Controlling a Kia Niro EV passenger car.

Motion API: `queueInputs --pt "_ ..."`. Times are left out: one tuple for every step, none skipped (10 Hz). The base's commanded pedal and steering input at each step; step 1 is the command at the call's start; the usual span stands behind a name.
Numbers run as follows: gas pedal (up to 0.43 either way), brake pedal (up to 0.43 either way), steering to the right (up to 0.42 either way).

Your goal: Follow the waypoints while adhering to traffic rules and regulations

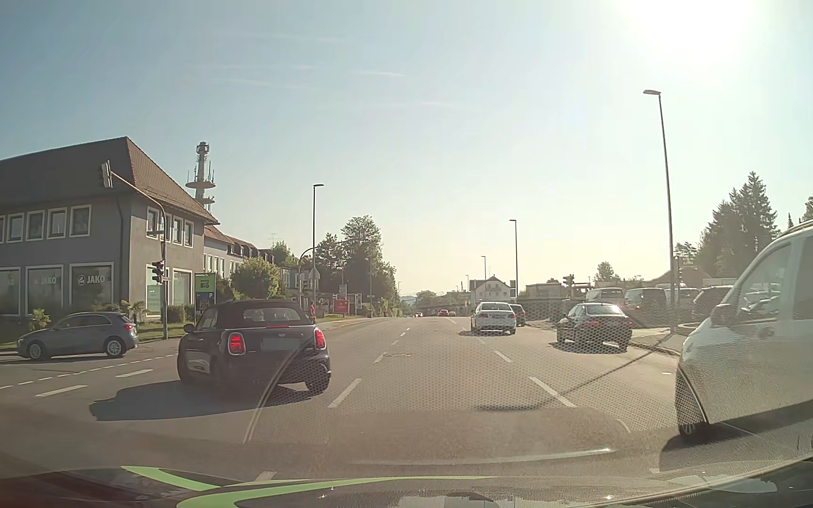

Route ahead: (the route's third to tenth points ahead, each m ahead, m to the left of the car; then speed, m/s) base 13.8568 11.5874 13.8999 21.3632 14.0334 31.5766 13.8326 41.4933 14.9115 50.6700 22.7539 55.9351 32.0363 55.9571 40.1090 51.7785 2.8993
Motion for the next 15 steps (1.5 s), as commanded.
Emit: queueInputs --pt "0.22 0.0 0.0" --pt "0.22 0.0 -0.001" --pt "0.22 0.0 -0.001" --pt "0.209 0.0 -0.001" --pt "0.189 0.0 -0.002" --pt "0.189 0.0 -0.002" --pt "0.189 0.0 -0.003" --pt "0.189 0.0 -0.006" --pt "0.189 0.0 -0.012" --pt "0.189 0.0 -0.027" --pt "0.189 0.0 -0.053" --pt "0.189 0.0 -0.078" --pt "0.169 0.0 -0.117" --pt "0.169 0.0 -0.157" --pt "0.157 0.0 -0.19"
